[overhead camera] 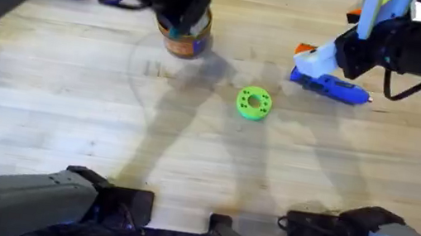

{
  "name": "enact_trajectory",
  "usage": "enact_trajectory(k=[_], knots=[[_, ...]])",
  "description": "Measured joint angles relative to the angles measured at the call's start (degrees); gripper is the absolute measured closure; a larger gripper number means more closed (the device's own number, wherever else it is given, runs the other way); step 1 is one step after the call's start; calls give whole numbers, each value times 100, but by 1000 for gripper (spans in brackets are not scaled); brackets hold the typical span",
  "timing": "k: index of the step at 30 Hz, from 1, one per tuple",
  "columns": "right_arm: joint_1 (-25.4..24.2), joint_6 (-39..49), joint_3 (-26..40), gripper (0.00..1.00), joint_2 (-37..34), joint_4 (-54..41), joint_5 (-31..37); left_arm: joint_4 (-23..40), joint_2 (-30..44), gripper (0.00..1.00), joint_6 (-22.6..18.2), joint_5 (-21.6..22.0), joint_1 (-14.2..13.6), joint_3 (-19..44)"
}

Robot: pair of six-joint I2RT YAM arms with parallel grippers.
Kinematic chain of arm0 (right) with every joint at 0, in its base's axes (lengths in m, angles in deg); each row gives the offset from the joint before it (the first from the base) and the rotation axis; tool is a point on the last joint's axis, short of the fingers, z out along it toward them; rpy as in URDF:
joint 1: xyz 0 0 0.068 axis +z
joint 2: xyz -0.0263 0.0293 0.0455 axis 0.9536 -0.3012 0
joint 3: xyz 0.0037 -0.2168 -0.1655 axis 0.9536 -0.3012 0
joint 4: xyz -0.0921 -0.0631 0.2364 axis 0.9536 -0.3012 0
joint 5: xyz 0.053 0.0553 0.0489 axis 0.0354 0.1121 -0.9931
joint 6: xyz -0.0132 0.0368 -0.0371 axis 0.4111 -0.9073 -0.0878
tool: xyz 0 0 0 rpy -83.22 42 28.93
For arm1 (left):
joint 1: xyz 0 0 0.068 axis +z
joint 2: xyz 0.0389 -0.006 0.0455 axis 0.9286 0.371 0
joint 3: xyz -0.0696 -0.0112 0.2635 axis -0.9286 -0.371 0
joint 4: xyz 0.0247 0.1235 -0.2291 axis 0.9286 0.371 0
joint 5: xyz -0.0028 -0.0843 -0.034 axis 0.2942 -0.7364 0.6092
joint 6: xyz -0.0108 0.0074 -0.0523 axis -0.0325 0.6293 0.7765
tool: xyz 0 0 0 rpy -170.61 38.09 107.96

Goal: Pick up the gripper from the table and insert it into the empty holder that is missing its gripper. Then pick up a screw, insert it into the mounting hole, and use the screwdriver to tighten it. Finally, clean up the table by picking up the vegetable and placing it into the bucket.

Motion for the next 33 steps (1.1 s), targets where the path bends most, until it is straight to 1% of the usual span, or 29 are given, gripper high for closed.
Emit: enact_trajectory(k=[4, 6, 8, 11, 14, 17, 19, 20, 21, 22, 23, 25, 26, 27, 29, 31, 33], knots=[[0, -2, 0, 7, -1, -2, -1, -868, 153, 974, 88, 79, 0, 6], [0, -2, 0, 7, 0, -4, 0, -1169, 344, 974, 256, 192, -2, 6], [0, -2, 0, 7, 0, -4, 0, -1386, 619, 974, 490, 408, -1, 6], [0, -2, 0, 7, 0, -3, -1, -1584, 1071, 974, 784, 798, 0, 6], [0, -1, 0, 7, 0, -4, 0, -1637, 1499, 974, 998, 1199, 2, -1], [0, -2, 0, 7, 0, -4, 0, -1679, 1819, 974, 1128, 1558, 1, -1], [0, -2, 0, 7, 0, -7, 0, -1741, 1912, 974, 1145, 1779, -15, -5], [0, 0, 0, 7, 0, -2, -1, -1771, 1930, 948, 1153, 1849, -17, -5], [0, -2, 0, 7, 0, -2, 0, -1780, 1932, 843, 1167, 1907, -17, -5], [0, 0, 0, 7, 0, -7, 0, -1793, 1934, 679, 1190, 1954, -17, -5], [0, 0, 0, 7, 0, -4, 0, -1796, 1934, 575, 1211, 1979, -17, -5], [0, -2, 0, 7, 0, -7, 0, -1805, 1934, 277, 1231, 2051, -17, -5], [0, -2, 0, 7, 0, -6, 0, -1812, 1934, 195, 1257, 2101, -15, -5], [0, -2, 0, 7, 0, -4, 0, -1827, 1921, 126, 1269, 2139, -4, -3], [0, 0, 0, 7, 0, -4, 0, -1818, 1877, 49, 1270, 2169, 7, -3], [0, -2, 0, 7, 0, -6, 0, -1810, 1797, 15, 1270, 2169, 4, -3], [0, -2, 0, 7, 0, -4, 0, -1750, 1628, 12, 1270, 2169, 0, -2]])
